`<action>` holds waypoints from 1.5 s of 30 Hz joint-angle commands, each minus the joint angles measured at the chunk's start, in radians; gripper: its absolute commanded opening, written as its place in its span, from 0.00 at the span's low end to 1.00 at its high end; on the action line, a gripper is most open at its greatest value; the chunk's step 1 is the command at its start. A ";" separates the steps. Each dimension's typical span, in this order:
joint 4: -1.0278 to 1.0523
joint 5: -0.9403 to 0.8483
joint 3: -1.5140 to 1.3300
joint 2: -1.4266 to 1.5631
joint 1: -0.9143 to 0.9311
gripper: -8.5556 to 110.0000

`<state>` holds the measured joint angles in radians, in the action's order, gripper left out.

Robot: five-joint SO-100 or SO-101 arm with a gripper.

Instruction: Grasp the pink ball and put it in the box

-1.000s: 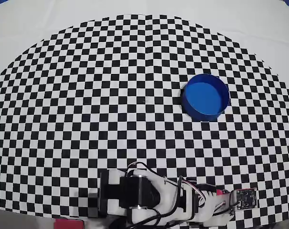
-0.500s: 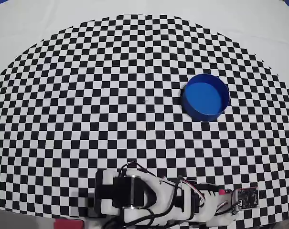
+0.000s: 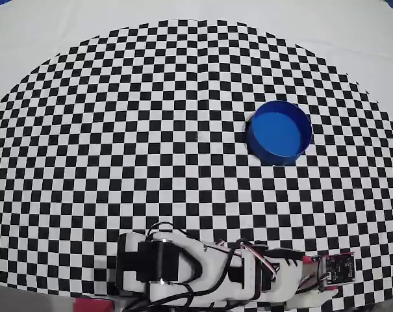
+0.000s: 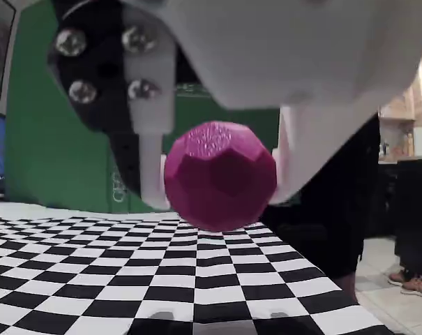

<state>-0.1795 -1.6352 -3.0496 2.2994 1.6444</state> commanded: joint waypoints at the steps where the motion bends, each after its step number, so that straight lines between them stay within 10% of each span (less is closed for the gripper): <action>1: -0.011 0.003 0.021 0.063 0.014 0.07; 45: 0.176 0.003 0.302 0.160 -0.078 0.07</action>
<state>-0.0245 -1.6352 -2.8010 2.4083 1.5769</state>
